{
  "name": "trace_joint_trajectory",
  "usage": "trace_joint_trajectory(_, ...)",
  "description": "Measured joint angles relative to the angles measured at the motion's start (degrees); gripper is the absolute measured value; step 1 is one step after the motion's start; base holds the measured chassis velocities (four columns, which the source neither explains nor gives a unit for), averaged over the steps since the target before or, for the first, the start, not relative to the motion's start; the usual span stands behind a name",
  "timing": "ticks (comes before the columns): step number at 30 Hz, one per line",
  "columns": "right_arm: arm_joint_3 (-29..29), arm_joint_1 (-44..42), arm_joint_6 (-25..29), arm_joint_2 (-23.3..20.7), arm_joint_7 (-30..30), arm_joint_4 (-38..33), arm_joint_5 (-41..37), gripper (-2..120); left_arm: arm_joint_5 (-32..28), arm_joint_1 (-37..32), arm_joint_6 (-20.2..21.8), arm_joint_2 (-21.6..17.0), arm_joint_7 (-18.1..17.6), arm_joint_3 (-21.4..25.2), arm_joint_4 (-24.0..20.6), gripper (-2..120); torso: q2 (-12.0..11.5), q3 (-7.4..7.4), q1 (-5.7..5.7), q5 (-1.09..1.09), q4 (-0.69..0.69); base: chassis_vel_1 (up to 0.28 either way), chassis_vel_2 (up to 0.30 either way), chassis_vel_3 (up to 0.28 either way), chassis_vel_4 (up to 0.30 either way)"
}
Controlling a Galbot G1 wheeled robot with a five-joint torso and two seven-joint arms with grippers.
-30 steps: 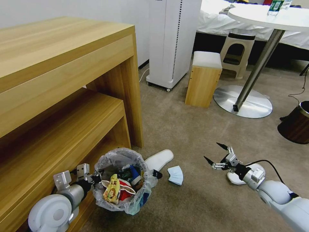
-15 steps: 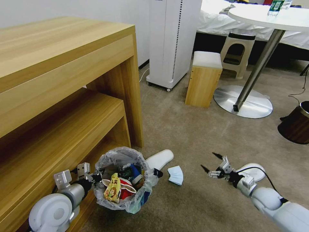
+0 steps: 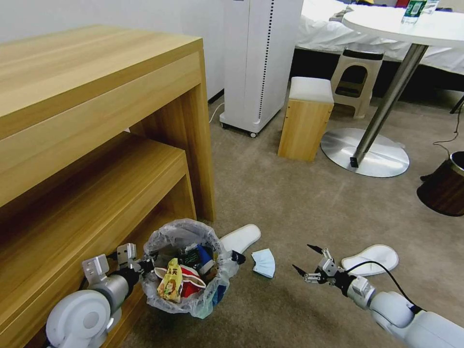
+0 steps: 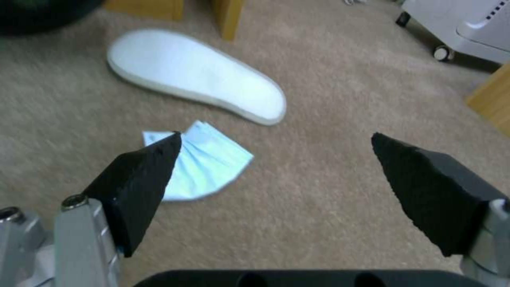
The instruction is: Pick up the trash bin and place the garbage on the floor into it.
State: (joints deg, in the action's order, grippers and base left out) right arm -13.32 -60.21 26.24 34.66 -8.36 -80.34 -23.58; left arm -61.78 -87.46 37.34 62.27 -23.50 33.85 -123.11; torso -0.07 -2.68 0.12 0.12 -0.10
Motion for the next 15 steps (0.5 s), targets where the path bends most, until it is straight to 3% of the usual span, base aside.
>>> trace_joint_trajectory(6,1.3,-3.6,-2.7,-1.1,3.7,-4.6,-0.8,88,1.1,0.1,0.0,0.6,0.2,-0.6,0.5,0,0.0,0.00,0.00,0.01,0.00,0.000,0.000,0.000,0.000)
trace_joint_trajectory(10,1.6,-6.0,-5.3,-1.6,8.1,-7.8,-0.3,78,1.3,0.1,0.0,0.8,0.3,-0.9,0.6,0,0.0,0.00,0.00,0.01,-0.01,0.000,0.000,0.000,0.000)
trace_joint_trajectory(15,0.2,-6.5,-6.5,-1.7,10.4,-9.1,0.1,86,1.5,0.2,0.0,0.9,0.4,-1.0,0.7,0,0.0,0.00,0.00,0.01,-0.01,0.000,0.000,0.000,0.000)
